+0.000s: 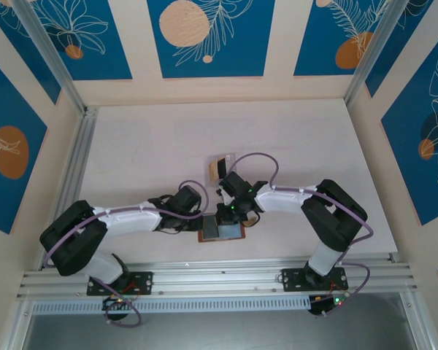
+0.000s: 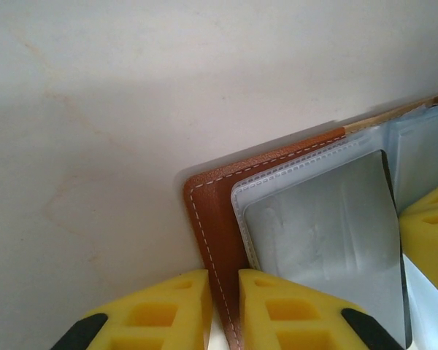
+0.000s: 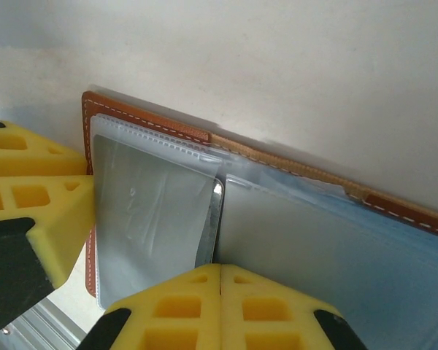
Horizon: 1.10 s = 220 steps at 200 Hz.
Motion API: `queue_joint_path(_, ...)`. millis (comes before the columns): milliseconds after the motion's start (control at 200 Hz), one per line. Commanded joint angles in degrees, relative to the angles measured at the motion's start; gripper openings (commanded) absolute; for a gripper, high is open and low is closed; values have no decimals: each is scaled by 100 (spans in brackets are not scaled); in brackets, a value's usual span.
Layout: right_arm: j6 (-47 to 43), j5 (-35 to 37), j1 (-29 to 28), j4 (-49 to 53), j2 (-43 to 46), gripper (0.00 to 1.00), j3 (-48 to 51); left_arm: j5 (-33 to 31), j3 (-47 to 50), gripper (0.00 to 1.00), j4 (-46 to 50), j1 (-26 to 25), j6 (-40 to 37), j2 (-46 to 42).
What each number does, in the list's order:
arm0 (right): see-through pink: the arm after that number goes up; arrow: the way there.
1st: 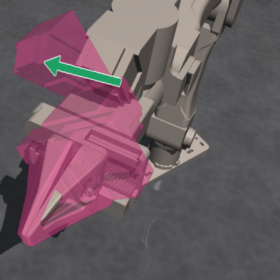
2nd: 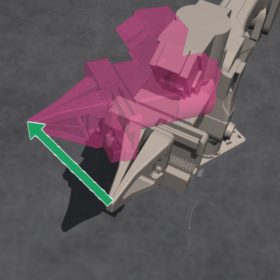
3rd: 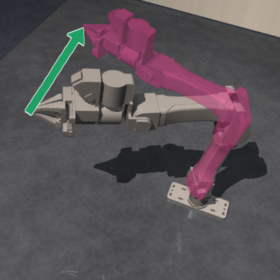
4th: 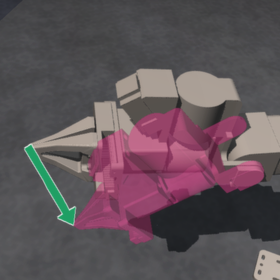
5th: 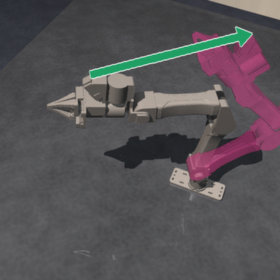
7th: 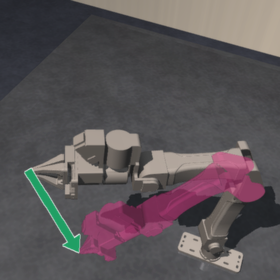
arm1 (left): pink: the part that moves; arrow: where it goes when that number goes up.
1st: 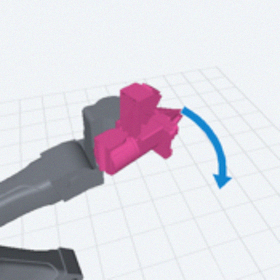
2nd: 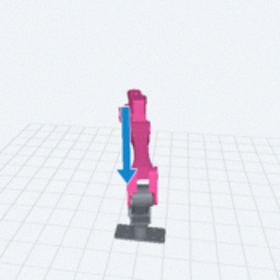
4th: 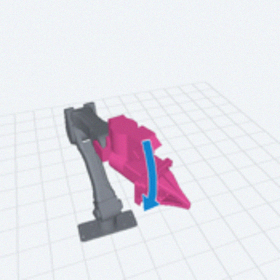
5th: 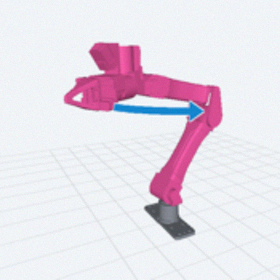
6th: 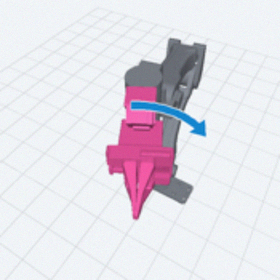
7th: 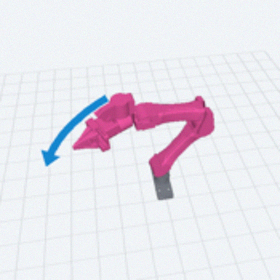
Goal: Put the credit cards into the card holder
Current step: Insert the credit card into the card slot, then flip over the card slot in the card holder.
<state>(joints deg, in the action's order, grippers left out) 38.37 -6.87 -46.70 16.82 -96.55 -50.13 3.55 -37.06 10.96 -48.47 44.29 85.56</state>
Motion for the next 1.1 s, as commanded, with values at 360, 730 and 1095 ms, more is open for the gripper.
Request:
queue_joint_path(360,-478,1162,319,954,703,25,-130,-154,227,16,-226,-145,167,374)
queue_joint_path(730,-655,1489,158,1095,200,34,-269,-162,208,16,-197,-139,145,339)
queue_joint_path(1095,-524,1731,-251,1170,-366,20,-322,-162,199,16,-181,-140,138,323)
